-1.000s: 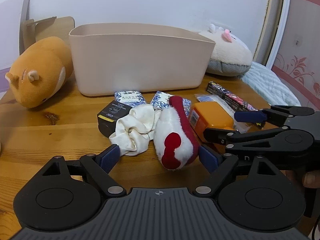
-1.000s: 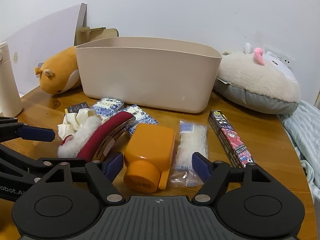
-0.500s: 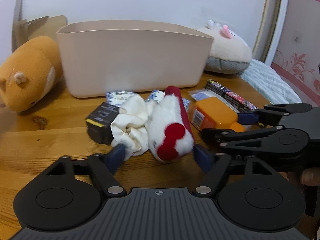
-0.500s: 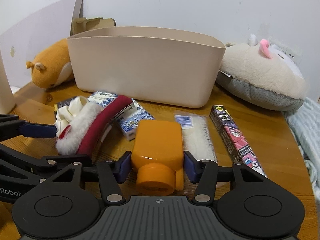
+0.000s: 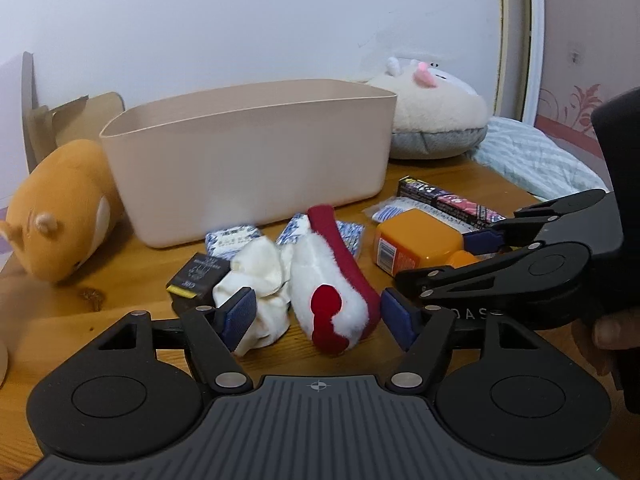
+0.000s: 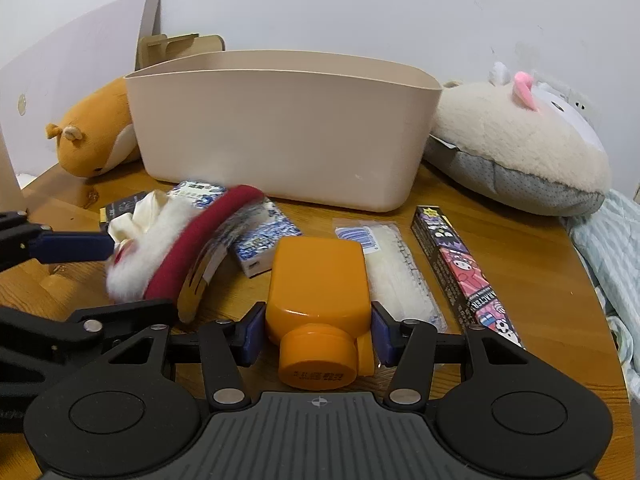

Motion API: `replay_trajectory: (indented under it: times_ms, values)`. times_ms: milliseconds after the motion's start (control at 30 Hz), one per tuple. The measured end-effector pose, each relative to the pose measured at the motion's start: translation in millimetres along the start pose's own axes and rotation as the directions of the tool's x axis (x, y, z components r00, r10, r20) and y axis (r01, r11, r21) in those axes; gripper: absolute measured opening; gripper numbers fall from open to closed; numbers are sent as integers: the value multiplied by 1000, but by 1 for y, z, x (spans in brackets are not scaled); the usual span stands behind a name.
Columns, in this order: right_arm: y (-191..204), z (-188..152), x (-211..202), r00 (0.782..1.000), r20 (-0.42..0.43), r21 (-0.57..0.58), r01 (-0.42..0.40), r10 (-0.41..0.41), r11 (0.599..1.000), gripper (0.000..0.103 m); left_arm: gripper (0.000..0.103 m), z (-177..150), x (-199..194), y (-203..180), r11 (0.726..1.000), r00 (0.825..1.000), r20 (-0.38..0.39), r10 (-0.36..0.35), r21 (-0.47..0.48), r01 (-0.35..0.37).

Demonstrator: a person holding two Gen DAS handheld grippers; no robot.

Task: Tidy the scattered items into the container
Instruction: 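Close right tool on orange bottle while left tool closes on red-white plush, then lift and carry orange bottle and red-white plush over the container with both tools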

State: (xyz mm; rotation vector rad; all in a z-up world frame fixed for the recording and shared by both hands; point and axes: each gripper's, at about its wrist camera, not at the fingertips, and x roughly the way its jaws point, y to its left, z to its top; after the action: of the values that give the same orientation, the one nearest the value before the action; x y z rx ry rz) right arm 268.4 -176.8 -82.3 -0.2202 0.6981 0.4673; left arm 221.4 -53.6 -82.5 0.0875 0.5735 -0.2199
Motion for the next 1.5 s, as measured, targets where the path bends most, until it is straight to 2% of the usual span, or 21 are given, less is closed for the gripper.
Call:
replay_trajectory:
  times_ms: [400,500,567,867,1167,1500]
  values:
    - [-22,0,-1,1000,-15,38,7,-6,999,49,70,7,25,-7,999,997,-62,-38,-5,37]
    - [-23,0,-1,1000,-17,34,8,-8,999,49,58,5,33,-7,999,995,-91,-40,-12,39]
    - [-22,0,-1,1000,-15,27,7,-7,1000,49,54,2,35,-7,999,994,-103,-40,-8,39]
    - [-21,-1,-4,1000,-4,48,-21,21,999,49,43,0,31,-3,999,994,-101,-45,-22,43]
    - [-18,-5,-14,999,5,58,-34,34,998,49,41,4,15,-3,998,996,-69,-59,-33,57]
    - [-14,6,-46,997,81,55,-24,19,998,49,41,16,-12,8,997,999,1,-46,-70,45]
